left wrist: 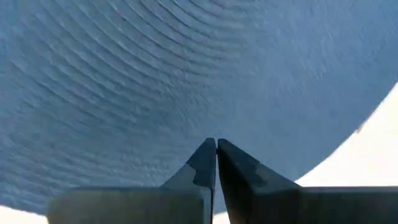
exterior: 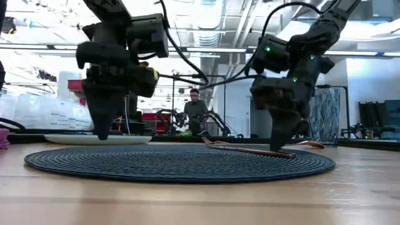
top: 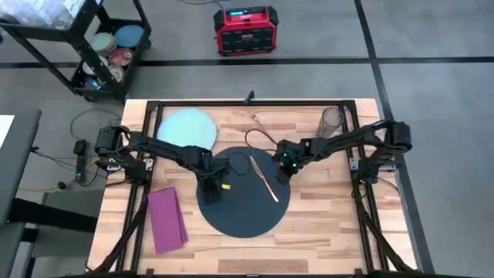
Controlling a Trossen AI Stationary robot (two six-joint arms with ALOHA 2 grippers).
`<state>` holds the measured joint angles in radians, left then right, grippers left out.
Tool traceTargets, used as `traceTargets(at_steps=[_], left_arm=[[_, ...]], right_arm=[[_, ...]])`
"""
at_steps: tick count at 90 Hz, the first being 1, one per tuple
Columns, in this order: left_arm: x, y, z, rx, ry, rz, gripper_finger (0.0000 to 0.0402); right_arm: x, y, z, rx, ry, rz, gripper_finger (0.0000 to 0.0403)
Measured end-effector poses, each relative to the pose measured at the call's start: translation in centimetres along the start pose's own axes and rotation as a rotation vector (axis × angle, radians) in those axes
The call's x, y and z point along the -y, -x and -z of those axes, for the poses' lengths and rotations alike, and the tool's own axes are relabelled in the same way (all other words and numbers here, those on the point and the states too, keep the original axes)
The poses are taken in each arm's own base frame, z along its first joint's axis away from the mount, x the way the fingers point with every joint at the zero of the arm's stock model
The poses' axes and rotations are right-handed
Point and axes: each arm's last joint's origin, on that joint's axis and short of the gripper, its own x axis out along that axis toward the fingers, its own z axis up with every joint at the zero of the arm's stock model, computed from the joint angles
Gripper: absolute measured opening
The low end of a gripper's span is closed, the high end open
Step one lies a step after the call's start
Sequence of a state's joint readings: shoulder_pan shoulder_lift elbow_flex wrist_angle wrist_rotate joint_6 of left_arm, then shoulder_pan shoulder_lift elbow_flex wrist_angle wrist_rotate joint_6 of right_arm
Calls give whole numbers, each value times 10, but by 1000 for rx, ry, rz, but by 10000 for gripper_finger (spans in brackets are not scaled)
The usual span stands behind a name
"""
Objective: Set table place
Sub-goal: Adjust the blue table mat on the table
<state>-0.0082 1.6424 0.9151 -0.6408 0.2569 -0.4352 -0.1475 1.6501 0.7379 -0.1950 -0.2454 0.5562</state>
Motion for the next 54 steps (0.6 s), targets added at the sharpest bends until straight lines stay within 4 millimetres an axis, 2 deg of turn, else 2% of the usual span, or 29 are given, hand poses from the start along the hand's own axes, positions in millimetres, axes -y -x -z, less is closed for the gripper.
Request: traceTargets(at_steps=[11, 28, 42, 54], left_arm=[[-8, -9, 5, 21, 37, -48, 0], [-20, -17, 1, 46, 24, -33, 0], [-32, -13, -9, 109, 20, -26, 0], [-43, 1, -24, 137, 76, -53, 0]], right_arm=[[-10, -4, 9, -40, 18, -5, 0], [-29, -3, 33, -72, 6, -18, 0], [-46, -5, 52, -97, -12, -48, 0], [-58, 2, 60, -37, -10, -34, 0]])
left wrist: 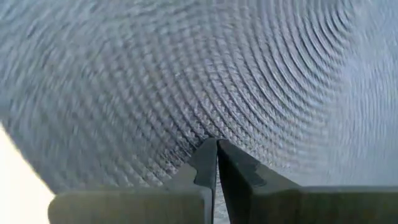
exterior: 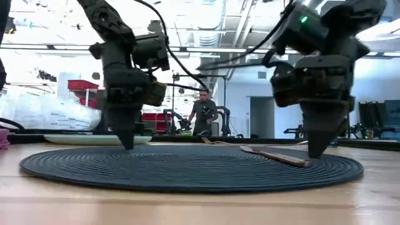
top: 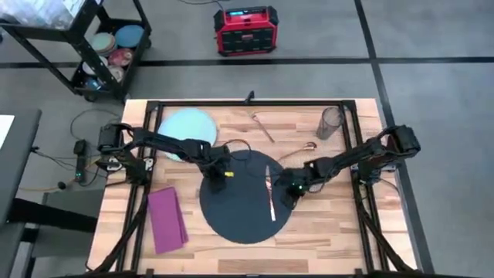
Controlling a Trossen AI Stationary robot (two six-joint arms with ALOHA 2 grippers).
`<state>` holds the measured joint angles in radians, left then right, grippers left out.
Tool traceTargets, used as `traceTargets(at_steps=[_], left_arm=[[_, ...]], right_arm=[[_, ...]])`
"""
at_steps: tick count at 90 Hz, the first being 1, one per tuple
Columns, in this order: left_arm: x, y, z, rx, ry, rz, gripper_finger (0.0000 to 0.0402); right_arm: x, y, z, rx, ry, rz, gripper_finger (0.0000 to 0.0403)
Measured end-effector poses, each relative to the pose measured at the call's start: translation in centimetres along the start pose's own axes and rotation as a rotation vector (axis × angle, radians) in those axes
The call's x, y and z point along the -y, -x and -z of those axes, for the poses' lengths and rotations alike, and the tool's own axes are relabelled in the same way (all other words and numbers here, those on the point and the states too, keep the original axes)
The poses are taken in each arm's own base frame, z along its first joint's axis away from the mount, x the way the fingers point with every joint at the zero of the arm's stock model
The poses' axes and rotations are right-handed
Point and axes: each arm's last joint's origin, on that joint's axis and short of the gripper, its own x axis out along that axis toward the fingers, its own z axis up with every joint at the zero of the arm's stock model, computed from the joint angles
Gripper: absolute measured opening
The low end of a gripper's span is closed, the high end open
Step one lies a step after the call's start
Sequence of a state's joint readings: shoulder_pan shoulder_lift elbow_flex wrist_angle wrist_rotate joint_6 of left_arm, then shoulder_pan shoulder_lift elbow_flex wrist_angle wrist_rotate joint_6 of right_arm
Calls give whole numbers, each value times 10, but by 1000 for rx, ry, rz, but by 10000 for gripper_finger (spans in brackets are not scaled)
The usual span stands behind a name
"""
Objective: Set table place
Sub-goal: Adjust the blue table mat on the table, then put the brown table spoon on the blue table mat to the right of the brown table knife
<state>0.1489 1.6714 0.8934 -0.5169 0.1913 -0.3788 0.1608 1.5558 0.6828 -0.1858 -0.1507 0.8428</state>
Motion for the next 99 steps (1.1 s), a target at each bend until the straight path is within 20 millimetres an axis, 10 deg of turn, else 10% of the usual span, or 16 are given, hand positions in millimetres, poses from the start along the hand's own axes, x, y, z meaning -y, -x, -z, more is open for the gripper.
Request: traceTargets(at_steps=[27, 59, 99], left_arm=[[36, 54, -85, 399, -58, 133, 0], [51, 21, -208, 287, -283, 29, 6], [49, -4, -254, 340, -459, 76, 142]], right_arm=[[7, 64, 3, 381, -160, 260, 0], [24, 105, 29, 423, -184, 445, 65], [50, 147, 71, 414, -380, 611, 222]])
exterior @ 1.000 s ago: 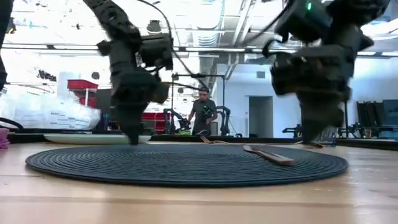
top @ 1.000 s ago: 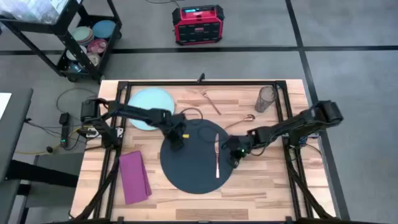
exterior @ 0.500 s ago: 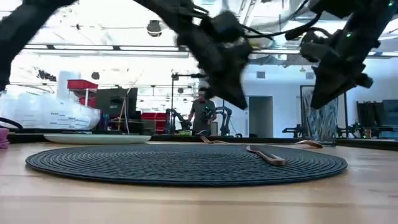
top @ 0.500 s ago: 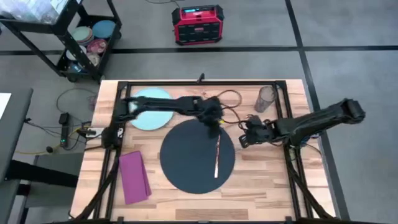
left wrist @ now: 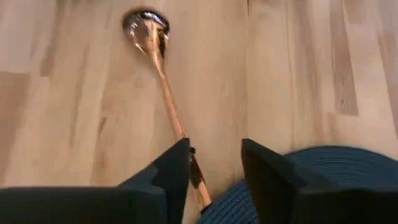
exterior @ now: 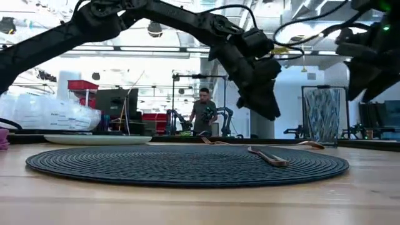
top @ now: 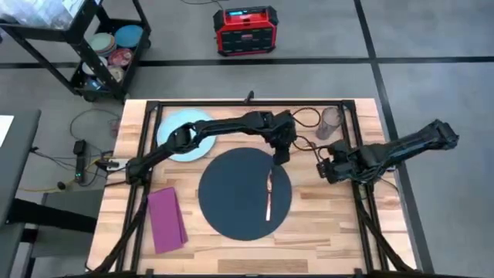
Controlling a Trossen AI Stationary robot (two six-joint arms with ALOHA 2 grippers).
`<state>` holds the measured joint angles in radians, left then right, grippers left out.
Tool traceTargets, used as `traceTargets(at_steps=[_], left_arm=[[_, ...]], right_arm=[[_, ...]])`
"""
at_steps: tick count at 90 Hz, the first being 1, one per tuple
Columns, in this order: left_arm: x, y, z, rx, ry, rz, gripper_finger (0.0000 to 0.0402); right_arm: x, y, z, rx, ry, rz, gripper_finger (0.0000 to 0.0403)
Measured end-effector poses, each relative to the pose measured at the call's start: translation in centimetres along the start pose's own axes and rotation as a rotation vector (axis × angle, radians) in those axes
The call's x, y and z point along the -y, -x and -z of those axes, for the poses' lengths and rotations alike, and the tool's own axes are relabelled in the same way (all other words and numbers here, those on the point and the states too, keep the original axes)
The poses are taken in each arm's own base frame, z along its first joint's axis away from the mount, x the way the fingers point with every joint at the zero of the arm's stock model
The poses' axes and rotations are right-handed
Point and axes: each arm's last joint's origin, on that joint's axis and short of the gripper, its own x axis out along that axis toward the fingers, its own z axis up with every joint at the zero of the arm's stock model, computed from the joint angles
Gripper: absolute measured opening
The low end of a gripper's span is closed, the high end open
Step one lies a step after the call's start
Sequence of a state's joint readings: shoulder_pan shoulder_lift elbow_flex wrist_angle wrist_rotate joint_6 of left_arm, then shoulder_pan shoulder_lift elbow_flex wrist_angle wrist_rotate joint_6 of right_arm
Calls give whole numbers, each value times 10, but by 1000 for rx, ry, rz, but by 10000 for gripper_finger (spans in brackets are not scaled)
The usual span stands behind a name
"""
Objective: Set table place
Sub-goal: Put the brown table spoon on the blue table mat to the right of the brown table knife
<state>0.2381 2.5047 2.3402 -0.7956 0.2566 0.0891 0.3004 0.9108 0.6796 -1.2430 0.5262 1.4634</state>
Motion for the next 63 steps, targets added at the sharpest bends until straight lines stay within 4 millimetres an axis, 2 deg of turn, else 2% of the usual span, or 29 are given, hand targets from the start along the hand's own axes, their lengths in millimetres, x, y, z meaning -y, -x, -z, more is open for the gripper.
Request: traceTargets(at_steps=[12, 24, 29, 39, 45, 54, 63], left_arm=[[6, -5, 2, -16, -65, -19, 144], [7, -2, 8, -97, -70, -58, 137], [6, 8, 17, -221, -36, -47, 135], [9, 49, 46, -578, -21, 12, 129], [15, 68, 55, -703, -29, 52, 125], [25, 91, 51, -590, -20, 76, 119], [34, 113, 37, -336, -37, -6, 112]], right_arm=[[1, 2, 0, 2, -7, -26, 220], [-10, 2, -4, 20, -9, -129, 208], [-18, 1, -7, 35, -5, -175, 202], [-30, -7, -17, 47, 55, -208, 188], [-35, -17, -25, 14, 111, -196, 181], [-39, -34, -37, -43, 192, -178, 173], [-36, -44, -47, -63, 198, -147, 169]])
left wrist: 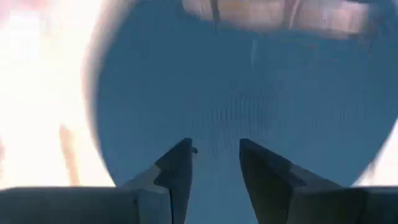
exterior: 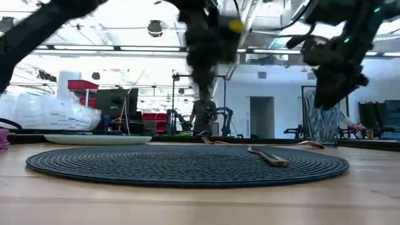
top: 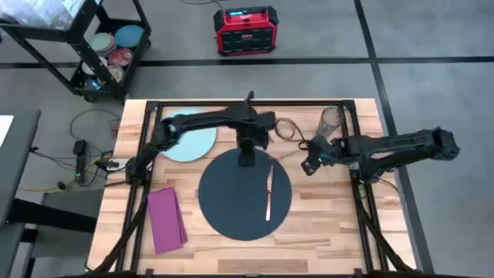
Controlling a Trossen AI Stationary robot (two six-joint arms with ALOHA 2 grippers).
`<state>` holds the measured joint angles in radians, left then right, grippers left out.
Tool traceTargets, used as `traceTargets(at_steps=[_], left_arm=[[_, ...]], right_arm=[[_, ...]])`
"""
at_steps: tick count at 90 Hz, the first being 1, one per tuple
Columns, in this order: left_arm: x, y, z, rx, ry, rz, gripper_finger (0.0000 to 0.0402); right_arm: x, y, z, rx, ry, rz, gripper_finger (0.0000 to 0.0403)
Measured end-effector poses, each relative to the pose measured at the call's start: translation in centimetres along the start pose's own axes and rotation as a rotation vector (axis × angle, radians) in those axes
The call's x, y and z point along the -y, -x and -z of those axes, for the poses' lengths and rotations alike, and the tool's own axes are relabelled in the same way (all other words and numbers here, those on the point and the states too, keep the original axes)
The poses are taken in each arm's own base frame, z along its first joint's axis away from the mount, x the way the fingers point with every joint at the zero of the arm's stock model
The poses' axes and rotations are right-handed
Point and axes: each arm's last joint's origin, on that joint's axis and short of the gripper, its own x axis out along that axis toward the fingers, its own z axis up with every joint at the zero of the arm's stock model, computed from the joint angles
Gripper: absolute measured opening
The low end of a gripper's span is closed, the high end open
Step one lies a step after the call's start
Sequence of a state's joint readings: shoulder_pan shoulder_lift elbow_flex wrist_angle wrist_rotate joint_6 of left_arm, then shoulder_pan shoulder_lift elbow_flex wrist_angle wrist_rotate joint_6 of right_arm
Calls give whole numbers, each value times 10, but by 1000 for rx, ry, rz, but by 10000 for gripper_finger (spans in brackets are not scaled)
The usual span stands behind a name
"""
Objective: Set table place
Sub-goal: Put the brown table spoon on the blue table mat to the right of the brown table knife
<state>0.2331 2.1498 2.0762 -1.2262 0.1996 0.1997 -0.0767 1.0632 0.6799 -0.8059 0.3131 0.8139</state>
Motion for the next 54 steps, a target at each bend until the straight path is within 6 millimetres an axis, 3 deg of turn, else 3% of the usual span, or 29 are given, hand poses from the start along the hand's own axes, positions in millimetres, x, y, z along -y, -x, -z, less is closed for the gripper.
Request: traceTargets(at_steps=[22, 33, 44, 54], left_arm=[[-6, -16, -12, 237, 70, -51, 89], [-16, -33, -33, 439, 38, 0, 74], [-32, -72, -38, 402, 119, 39, 55], [-40, -92, -42, 336, 112, 89, 42]], right_arm=[[7, 17, -6, 80, -46, -105, 166], [19, 17, 13, -66, 9, 50, 166], [25, 24, 19, -34, -23, 120, 166], [27, 23, 23, -17, -41, 106, 166]])
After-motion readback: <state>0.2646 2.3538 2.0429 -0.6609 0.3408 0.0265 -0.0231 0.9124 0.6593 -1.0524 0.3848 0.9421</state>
